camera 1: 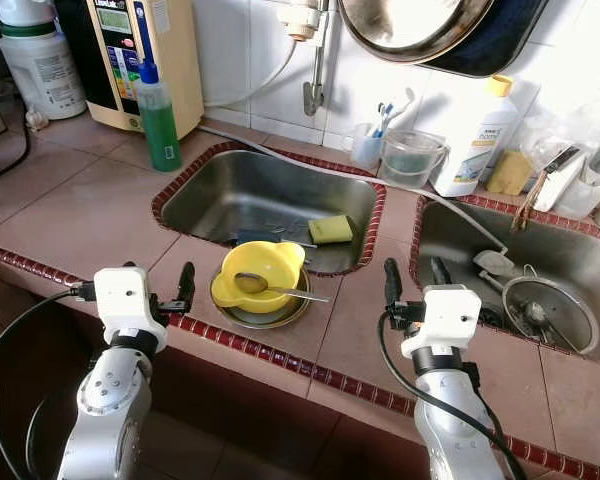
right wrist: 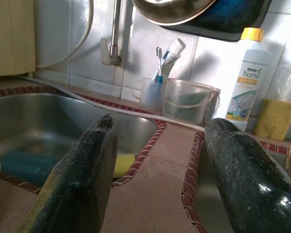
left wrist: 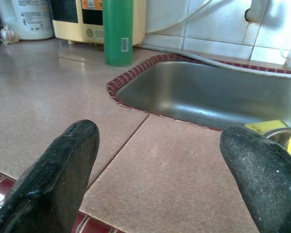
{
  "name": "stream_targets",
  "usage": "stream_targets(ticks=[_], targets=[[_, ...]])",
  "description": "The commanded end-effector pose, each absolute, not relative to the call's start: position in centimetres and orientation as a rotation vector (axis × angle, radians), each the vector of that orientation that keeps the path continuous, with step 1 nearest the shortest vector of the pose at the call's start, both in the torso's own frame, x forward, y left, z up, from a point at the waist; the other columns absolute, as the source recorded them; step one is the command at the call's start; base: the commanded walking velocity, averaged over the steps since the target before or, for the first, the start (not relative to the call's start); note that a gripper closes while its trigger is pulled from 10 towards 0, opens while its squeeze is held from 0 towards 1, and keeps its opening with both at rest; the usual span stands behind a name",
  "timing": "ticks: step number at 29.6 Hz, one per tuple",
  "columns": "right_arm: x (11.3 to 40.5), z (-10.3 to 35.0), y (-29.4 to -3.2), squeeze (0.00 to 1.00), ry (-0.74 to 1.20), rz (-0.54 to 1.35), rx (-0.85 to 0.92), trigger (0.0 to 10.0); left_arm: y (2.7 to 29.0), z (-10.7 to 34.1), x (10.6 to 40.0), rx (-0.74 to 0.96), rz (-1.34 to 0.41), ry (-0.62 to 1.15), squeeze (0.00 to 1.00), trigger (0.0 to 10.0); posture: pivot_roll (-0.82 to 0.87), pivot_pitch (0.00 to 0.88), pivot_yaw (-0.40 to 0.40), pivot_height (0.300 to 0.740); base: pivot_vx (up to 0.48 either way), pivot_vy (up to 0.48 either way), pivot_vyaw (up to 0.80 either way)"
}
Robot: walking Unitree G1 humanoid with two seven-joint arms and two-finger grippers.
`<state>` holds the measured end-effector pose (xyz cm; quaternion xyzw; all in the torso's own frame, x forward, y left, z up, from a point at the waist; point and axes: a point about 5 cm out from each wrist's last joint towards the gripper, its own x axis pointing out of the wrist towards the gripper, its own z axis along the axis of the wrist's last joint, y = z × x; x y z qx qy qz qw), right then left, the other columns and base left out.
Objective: Kitchen organization
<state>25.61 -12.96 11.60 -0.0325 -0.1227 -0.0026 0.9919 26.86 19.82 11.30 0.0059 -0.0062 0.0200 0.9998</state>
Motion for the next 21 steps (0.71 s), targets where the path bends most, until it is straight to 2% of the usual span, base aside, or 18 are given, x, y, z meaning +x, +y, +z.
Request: stream_targets(ticks=[1,21], targets=[[25.7,11.9,-13.1,0.0,-0.254,-0.003,-0.065,10.0,19.9,11.8,26.9,0.036,0.037,-0.027,0.0,10.0,-0.2,0.051,-0.033,0.74,0.0,0.0,0.0],[25.3,11.8,-13.0,0.0,-0.25,0.038,-0.062,10.0,20.7,14.7,27.3,0.044,-0.052,-0.155,0.0,10.0,-0.21,0.059,-0.025,0.74,0.0,0.0,0.0]])
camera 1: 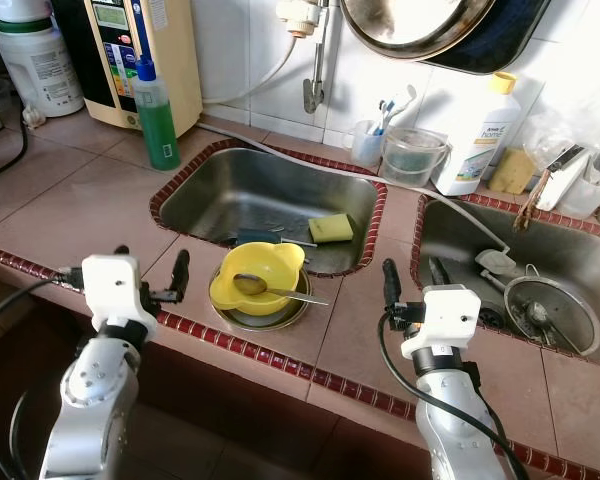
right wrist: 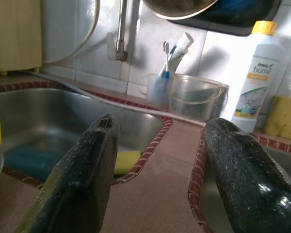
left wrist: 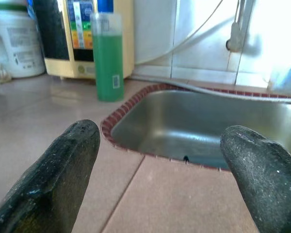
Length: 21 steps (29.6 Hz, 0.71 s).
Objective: Kitchen organization
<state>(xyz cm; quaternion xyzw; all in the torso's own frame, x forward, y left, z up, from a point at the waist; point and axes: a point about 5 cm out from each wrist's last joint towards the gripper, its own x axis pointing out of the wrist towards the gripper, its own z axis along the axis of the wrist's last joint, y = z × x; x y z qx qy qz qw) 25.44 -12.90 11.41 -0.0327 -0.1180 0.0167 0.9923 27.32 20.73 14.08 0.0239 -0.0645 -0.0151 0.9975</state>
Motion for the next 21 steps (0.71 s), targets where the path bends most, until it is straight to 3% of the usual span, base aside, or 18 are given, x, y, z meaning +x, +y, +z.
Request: stream_targets(ticks=[1,11,21], targets=[[25.3,11.8,-13.0,0.0,-0.25,0.04,-0.062,10.0,20.8,14.9,27.4,0.038,-0.07,-0.162,0.0,10.0,-0.21,0.06,-0.026,0.74,0.0,0.0,0.0],[25.4,11.9,-13.2,0.0,-0.249,0.056,-0.064,10.0,22.1,15.7,26.7,0.135,-0.222,-0.175,0.0,10.0,-0.2,0.063,-0.03,0.74,0.0,0.0,0.0],[25.5,12.1,-13.2,0.0,-0.25,0.126,-0.082,10.0,20.0,14.6,23.6,0.128,-0.315,-0.153,0.0,10.0,-0.19,0.067,-0.042,0.74,0.0,0.0,0.0]])
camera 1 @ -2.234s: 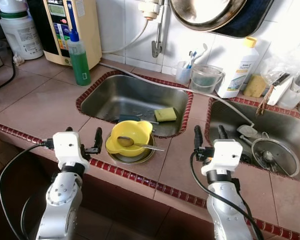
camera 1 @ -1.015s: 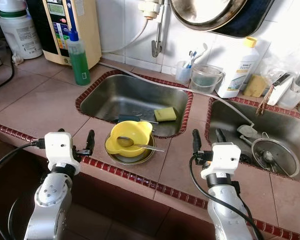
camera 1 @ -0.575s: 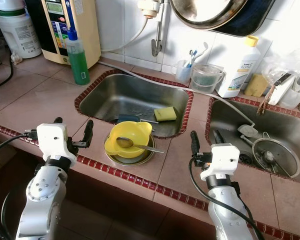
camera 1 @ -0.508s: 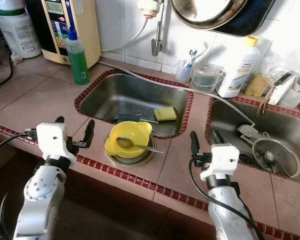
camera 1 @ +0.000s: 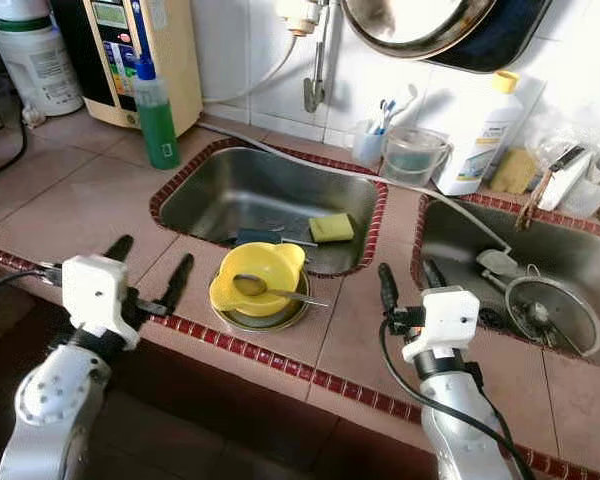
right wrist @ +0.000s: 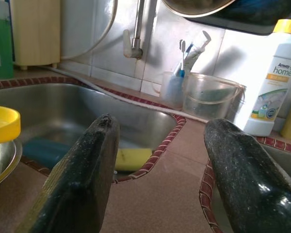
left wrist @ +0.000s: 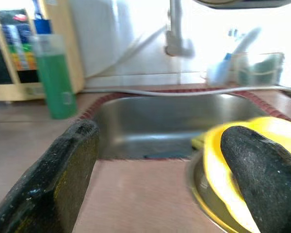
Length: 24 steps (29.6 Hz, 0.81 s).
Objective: Kitchen organization
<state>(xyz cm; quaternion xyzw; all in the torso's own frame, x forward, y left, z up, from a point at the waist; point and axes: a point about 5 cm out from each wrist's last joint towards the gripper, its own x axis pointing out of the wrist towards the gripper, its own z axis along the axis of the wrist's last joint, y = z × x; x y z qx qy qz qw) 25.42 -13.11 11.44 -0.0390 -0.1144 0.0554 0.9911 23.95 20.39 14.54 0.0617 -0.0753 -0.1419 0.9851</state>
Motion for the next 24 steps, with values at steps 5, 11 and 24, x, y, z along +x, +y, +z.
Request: stream_targets(ticks=[5,11,24], targets=[[25.5,12.1,-13.1,0.0,-0.247,0.172,-0.089,10.0,19.7,14.6,22.9,0.12,-0.354,-0.136,0.0,10.0,-0.18,0.069,-0.04,0.74,0.0,0.0,0.0],[25.2,11.9,-12.8,0.0,-0.233,0.231,-0.084,10.0,19.1,14.8,22.2,0.176,-0.41,-0.149,0.0,10.0,-0.16,0.069,-0.049,0.74,0.0,0.0,0.0],[23.0,10.4,-13.1,0.0,-0.139,0.396,-0.101,10.0,19.1,15.4,22.1,0.22,-0.463,-0.166,0.0,10.0,-0.16,0.083,-0.05,0.74,0.0,0.0,0.0]])
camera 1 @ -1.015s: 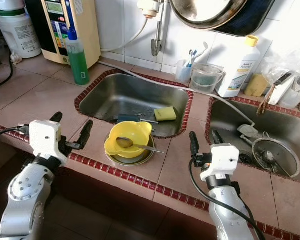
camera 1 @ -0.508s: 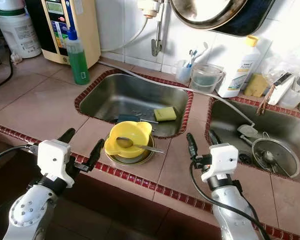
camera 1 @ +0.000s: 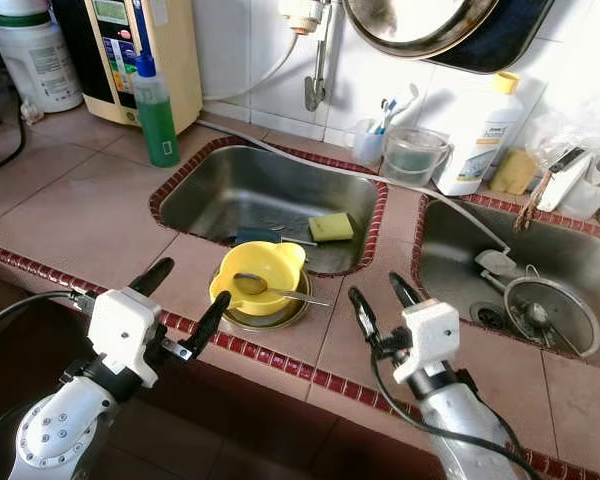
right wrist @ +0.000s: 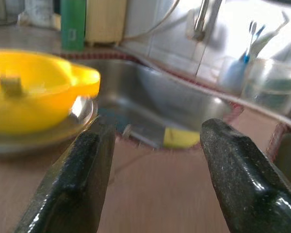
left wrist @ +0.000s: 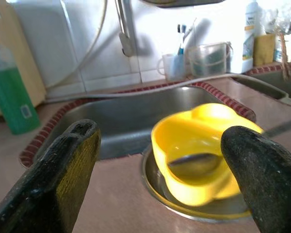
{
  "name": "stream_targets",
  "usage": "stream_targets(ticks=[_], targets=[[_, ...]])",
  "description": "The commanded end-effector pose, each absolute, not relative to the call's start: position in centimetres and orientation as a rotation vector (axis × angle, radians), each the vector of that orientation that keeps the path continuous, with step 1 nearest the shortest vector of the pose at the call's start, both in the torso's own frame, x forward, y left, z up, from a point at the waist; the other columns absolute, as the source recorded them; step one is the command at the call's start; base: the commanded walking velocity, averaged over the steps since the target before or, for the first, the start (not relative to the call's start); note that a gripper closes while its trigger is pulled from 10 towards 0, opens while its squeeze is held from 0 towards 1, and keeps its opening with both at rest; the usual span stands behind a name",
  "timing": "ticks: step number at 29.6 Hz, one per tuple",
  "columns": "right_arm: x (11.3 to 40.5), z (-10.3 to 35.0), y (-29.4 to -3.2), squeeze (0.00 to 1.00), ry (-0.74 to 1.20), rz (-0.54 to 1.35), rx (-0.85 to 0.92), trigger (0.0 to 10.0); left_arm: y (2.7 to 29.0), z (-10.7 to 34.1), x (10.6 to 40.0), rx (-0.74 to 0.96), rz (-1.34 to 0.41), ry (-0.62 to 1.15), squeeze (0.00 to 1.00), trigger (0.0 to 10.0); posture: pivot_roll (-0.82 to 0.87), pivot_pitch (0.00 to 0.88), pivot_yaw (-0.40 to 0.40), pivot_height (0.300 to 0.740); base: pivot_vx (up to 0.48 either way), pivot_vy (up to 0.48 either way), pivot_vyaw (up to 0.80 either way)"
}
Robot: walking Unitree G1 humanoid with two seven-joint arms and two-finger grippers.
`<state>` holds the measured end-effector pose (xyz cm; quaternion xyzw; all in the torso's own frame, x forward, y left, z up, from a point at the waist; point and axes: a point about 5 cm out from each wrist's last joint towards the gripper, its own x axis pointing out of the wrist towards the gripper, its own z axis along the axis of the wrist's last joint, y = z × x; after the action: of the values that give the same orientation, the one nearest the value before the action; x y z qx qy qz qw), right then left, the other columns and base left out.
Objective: Kitchen organization
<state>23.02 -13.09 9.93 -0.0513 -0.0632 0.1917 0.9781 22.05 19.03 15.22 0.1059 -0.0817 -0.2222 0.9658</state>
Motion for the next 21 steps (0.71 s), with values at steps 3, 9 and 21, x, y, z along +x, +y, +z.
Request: stream_targets(ticks=[3,9,21], targets=[[22.9,10.2,-12.7,0.0,-0.126,0.432,-0.1,10.0,19.0,15.6,22.2,0.227,-0.461,-0.174,0.0,10.0,-0.16,0.086,-0.049,0.74,0.0,0.0,0.0],[23.1,10.3,-10.8,0.0,-0.129,0.534,-0.085,10.0,18.7,15.7,22.4,0.22,-0.458,-0.183,0.0,10.0,-0.15,0.086,-0.048,0.74,0.0,0.0,0.0],[23.8,10.0,-9.5,0.0,-0.106,0.672,-0.096,10.0,18.5,15.9,22.2,0.237,-0.462,-0.195,0.0,10.0,-0.12,0.087,-0.06,0.74,0.0,0.0,0.0]])
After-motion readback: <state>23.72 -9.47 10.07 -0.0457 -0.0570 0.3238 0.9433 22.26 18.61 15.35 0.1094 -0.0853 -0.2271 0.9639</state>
